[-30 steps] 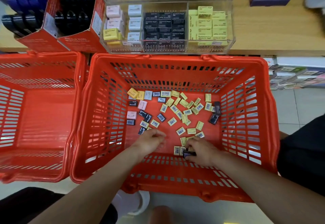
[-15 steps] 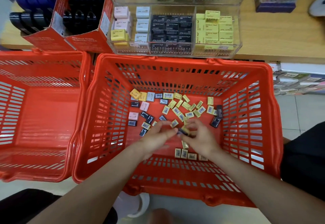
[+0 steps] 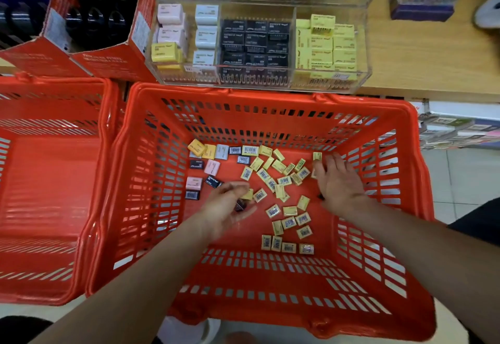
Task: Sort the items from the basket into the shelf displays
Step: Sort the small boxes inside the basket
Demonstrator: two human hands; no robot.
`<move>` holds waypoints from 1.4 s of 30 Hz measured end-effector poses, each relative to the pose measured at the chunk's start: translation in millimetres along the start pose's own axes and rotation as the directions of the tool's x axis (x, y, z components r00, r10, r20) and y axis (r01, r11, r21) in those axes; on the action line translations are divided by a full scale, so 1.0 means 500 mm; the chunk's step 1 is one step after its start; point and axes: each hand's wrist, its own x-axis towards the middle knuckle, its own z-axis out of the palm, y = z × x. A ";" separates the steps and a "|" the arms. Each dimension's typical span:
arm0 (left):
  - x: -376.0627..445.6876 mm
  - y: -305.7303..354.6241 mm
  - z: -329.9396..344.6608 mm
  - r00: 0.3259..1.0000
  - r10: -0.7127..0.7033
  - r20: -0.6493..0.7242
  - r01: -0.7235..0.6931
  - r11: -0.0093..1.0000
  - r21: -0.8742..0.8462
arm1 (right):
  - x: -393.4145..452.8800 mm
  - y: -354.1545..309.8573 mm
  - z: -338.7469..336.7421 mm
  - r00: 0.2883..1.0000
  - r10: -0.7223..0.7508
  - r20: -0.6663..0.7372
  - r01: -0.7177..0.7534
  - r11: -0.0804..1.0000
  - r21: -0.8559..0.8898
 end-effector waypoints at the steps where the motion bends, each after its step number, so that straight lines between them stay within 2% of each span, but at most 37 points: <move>1: -0.002 -0.002 -0.004 1.000 0.005 0.014 -0.005 1.000 0.022 | 0.011 0.000 0.000 0.999 -0.007 0.043 0.011 0.996 -0.091; 3: 0.000 -0.008 -0.013 0.999 0.027 0.030 -0.028 0.999 0.043 | 0.029 0.000 0.001 0.994 -0.026 0.105 0.051 0.971 -0.234; 5: 0.004 -0.011 -0.021 0.999 0.050 0.022 -0.051 0.998 0.037 | 0.040 0.002 0.005 0.995 -0.057 0.087 0.081 0.949 -0.305; 10: 0.032 -0.006 -0.038 0.991 0.126 -0.042 -0.112 0.963 0.244 | 0.037 -0.008 0.032 0.973 -0.226 0.040 0.228 0.928 -0.294; 13: 0.044 -0.004 -0.047 0.992 0.121 -0.041 -0.104 0.952 0.288 | 0.030 -0.016 0.047 0.965 -0.261 0.038 0.264 0.956 -0.128; 16: 0.045 -0.012 -0.050 0.997 0.072 -0.032 -0.059 0.956 0.288 | 0.027 -0.023 0.053 0.974 -0.225 0.038 0.222 0.973 0.067; 20: 0.035 -0.025 -0.040 0.999 -0.003 -0.041 0.014 0.966 0.260 | 0.021 -0.028 0.074 0.987 -0.149 -0.057 0.160 0.934 0.320; 22: 0.032 -0.026 -0.032 0.998 -0.016 -0.064 0.029 0.975 0.218 | 0.014 -0.030 0.077 0.992 -0.051 -0.114 0.107 0.816 0.568; 24: 0.030 -0.024 -0.025 0.996 -0.016 -0.090 0.033 0.981 0.192 | 0.010 -0.040 0.065 0.987 0.122 -0.102 0.002 0.633 0.774; 26: 0.022 -0.015 -0.019 0.995 -0.017 -0.094 0.033 0.984 0.176 | 0.005 -0.055 0.040 0.965 0.262 0.001 -0.112 0.411 0.905; 27: 0.014 -0.008 -0.016 0.997 -0.017 -0.081 0.031 0.985 0.171 | 0.000 -0.060 0.022 0.954 0.285 0.094 -0.169 0.252 0.953; 29: -0.013 0.011 -0.007 0.999 -0.022 -0.035 0.028 0.984 0.173 | -0.018 -0.061 -0.025 0.942 0.170 0.290 -0.259 -0.184 0.948; 30: -0.030 0.022 -0.002 1.000 -0.008 -0.010 0.009 0.983 0.185 | -0.034 -0.057 -0.056 0.940 0.048 0.338 -0.300 -0.360 0.884; 31: -0.054 0.038 0.004 1.000 0.008 0.013 -0.011 0.982 0.189 | -0.055 -0.051 -0.092 0.937 -0.078 0.341 -0.336 -0.467 0.818; 33: -0.110 0.077 0.017 0.996 0.061 0.063 -0.072 0.979 0.193 | -0.106 -0.035 -0.170 0.928 -0.258 0.268 -0.371 -0.574 0.730; 35: -0.174 0.121 0.029 0.979 0.140 0.150 -0.169 0.965 0.203 | -0.157 -0.016 -0.249 0.918 -0.355 0.177 -0.372 -0.618 0.692; 39: -0.317 0.201 0.038 0.915 0.286 0.286 -0.350 0.914 0.205 | -0.265 0.017 -0.395 0.909 -0.416 0.033 -0.332 -0.672 0.662; 42: -0.405 0.252 0.050 0.864 0.331 0.379 -0.435 0.870 0.232 | -0.330 0.041 -0.482 0.875 -0.480 -0.059 -0.300 -0.634 0.712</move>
